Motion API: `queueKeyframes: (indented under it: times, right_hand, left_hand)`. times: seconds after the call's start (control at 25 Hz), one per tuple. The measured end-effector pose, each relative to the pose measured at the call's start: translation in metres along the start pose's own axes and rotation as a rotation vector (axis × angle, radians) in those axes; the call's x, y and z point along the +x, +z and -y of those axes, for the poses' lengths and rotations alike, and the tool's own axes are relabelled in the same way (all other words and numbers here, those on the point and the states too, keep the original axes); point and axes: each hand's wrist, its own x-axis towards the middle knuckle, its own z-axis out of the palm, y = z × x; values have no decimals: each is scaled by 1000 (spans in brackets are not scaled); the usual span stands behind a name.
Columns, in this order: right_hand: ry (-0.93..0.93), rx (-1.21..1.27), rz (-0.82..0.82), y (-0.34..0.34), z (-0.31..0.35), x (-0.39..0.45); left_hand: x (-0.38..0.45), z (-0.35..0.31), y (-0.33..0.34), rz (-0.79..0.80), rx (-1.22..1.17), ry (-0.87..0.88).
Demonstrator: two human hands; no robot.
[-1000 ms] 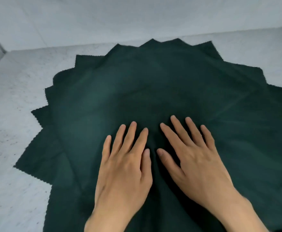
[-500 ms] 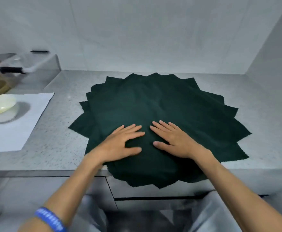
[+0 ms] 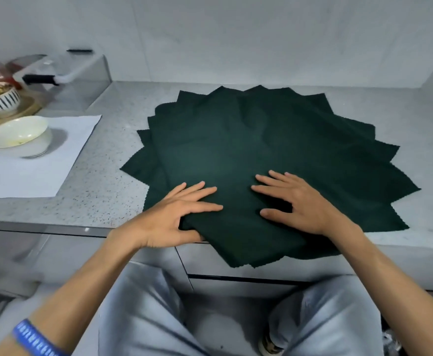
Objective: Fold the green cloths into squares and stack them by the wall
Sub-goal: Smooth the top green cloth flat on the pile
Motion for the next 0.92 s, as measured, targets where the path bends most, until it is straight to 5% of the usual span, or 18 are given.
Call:
queueKeyframes:
  times: [0.28, 0.6, 0.8, 0.92]
  right_hand:
    - [61, 98, -57, -3, -4, -2]
    - [67, 111, -68, -5, -2, -3]
    - [148, 262, -14, -21, 17, -6]
    - [120, 339, 174, -40, 49, -22]
  left_hand:
    - [-1, -6, -4, -47, -186, -73]
    - [6, -28, -3, 3, 5, -81]
    - [10, -21, -2, -250, -126, -128]
    - [18, -30, -7, -316, -331, -145]
